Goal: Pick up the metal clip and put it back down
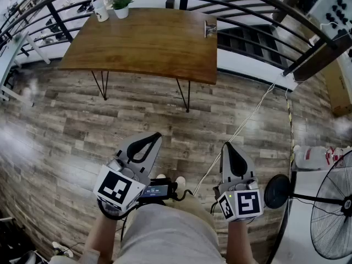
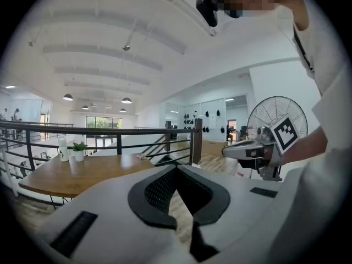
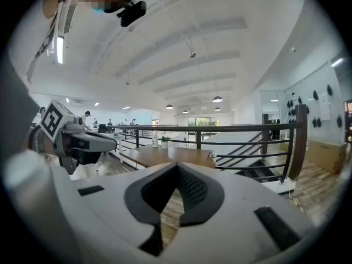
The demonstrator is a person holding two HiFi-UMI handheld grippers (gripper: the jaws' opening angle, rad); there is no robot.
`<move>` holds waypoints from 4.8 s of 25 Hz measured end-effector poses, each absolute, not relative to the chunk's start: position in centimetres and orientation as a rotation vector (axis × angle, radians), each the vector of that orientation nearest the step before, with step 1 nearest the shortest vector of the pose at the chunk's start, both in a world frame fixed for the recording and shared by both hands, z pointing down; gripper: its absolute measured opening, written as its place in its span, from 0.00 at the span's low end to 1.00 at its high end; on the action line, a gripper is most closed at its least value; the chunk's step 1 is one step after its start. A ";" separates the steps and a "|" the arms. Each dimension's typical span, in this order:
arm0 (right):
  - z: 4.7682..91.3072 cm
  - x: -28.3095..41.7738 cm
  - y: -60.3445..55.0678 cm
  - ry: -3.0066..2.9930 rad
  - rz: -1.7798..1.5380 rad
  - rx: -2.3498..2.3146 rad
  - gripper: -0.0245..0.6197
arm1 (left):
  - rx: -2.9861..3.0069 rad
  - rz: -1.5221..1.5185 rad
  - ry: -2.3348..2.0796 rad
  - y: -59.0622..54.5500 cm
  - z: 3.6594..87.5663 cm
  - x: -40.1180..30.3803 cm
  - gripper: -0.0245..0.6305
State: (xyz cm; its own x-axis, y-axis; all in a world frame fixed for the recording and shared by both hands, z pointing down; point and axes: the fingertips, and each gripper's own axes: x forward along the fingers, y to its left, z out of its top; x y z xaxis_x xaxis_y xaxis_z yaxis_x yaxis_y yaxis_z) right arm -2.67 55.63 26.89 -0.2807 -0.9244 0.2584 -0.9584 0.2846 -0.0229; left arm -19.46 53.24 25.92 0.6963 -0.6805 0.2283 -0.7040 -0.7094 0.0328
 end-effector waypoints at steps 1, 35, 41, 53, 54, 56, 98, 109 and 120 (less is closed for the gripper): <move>26.9 -2.7 55.6 -2.358 0.252 1.748 0.04 | 2.785 0.298 -1.143 53.2 25.8 -19.5 0.05; 27.0 -1.6 55.3 -2.422 0.350 1.762 0.22 | 2.725 0.232 -1.190 52.8 25.3 -17.9 0.22; 27.2 -0.2 54.9 -2.440 0.368 1.735 0.25 | 2.703 0.222 -1.233 52.8 25.0 -16.6 0.22; 27.6 2.7 55.4 -2.483 0.360 1.685 0.25 | 2.686 0.173 -1.298 53.8 24.3 -14.2 0.22; 27.5 2.9 55.5 -2.485 0.351 1.682 0.25 | 2.684 0.168 -1.307 54.0 24.2 -14.1 0.22; 27.1 3.4 55.7 -2.490 0.330 1.680 0.25 | 2.682 0.157 -1.322 54.4 23.9 -13.9 0.22; 29.0 7.3 28.3 -2.393 0.369 1.779 0.22 | 2.801 0.158 -1.143 24.3 25.3 -8.4 0.22; 29.8 6.9 17.4 -2.360 0.373 1.789 0.22 | 2.805 0.157 -1.092 13.4 26.2 -8.4 0.22; 29.9 6.6 10.2 -2.333 0.386 1.822 0.22 | 2.805 0.164 -1.051 6.0 26.7 -8.7 0.22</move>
State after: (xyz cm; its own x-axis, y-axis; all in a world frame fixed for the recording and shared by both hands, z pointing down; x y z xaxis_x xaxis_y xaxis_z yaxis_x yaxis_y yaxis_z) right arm 6.56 10.17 29.94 -0.2473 -0.9279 0.2789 -0.9683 0.2262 -0.1059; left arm -8.69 6.00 26.70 0.7499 -0.6441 0.1509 -0.6595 -0.7458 0.0940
